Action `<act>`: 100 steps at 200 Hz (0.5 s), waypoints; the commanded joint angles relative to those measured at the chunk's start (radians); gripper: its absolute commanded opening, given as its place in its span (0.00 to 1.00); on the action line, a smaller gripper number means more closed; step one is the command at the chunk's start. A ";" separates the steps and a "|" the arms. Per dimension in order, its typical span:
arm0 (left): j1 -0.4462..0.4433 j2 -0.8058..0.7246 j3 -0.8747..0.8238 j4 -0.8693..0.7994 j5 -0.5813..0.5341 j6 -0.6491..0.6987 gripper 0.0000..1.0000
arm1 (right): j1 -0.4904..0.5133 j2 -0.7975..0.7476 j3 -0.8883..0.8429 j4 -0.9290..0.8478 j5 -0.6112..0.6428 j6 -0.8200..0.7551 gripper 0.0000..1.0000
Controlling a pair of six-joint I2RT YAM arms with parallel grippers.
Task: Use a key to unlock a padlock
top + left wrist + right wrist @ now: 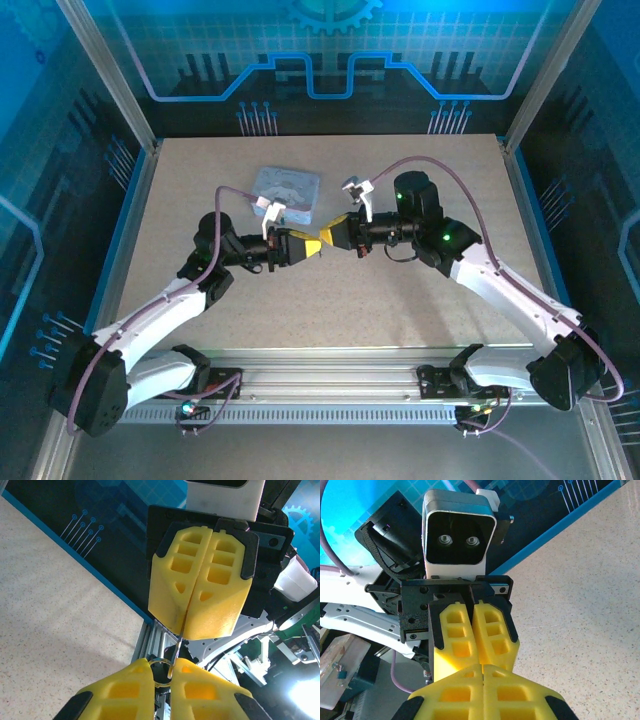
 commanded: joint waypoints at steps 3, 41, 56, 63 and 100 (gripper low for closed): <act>-0.003 -0.012 -0.008 -0.021 -0.020 0.022 0.00 | -0.019 -0.014 -0.018 0.027 0.027 0.027 0.01; 0.033 -0.044 0.044 -0.297 -0.076 0.147 0.00 | -0.045 -0.036 -0.040 0.021 0.143 0.082 0.52; 0.055 -0.060 0.079 -0.419 -0.105 0.215 0.00 | -0.058 -0.032 -0.040 0.014 0.157 0.097 0.54; 0.061 -0.064 0.095 -0.459 -0.107 0.240 0.00 | -0.064 -0.026 -0.038 0.013 0.154 0.103 0.53; 0.065 -0.050 0.131 -0.494 -0.093 0.259 0.00 | -0.067 0.004 -0.039 0.020 0.156 0.137 0.53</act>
